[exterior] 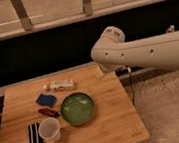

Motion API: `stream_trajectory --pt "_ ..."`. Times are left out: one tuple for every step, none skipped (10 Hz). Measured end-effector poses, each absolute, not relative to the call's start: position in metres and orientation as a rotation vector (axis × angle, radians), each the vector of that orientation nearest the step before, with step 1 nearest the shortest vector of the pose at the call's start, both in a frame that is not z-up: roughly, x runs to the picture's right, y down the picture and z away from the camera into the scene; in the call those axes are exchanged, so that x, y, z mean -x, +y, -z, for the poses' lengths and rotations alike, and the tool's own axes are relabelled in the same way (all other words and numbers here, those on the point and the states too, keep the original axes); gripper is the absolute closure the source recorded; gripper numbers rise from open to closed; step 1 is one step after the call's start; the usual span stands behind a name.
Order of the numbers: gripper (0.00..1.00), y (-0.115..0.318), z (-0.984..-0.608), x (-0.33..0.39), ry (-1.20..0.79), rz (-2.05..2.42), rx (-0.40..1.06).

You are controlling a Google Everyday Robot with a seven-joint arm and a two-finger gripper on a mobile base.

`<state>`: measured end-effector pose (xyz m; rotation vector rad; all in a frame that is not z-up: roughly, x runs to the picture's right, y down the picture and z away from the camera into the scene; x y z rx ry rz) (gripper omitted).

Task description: Push the ceramic bowl across the table

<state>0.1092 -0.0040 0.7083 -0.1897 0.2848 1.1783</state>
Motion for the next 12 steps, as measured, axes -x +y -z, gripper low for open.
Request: stream_trajectory --pt "0.2 -0.004 -0.708 -0.109 0.285 -1.178 0.19" --pt "0.2 -0.004 -0.708 -0.109 0.285 -1.178 0.19" --pt "0.2 -0.004 -0.708 -0.109 0.285 -1.178 0.19" --pt "0.2 -0.004 -0.708 -0.109 0.285 -1.178 0.19" --pt "0.23 -0.004 -0.708 -0.109 0.285 -1.178 0.19" --pt "0.34 -0.004 -0.708 -0.109 0.285 -1.178 0.19" --pt "0.42 -0.004 -0.708 -0.109 0.285 -1.178 0.19" --pt "0.54 -0.004 -0.708 -0.109 0.285 -1.178 0.19" --pt "0.64 -0.004 -0.709 -0.109 0.287 -1.178 0.19" --pt "0.74 -0.003 -0.709 -0.11 0.294 -1.175 0.189" --pt "0.82 -0.001 -0.71 -0.109 0.313 -1.158 0.187" --pt "0.94 0.007 -0.716 -0.1 0.344 -1.102 0.199"
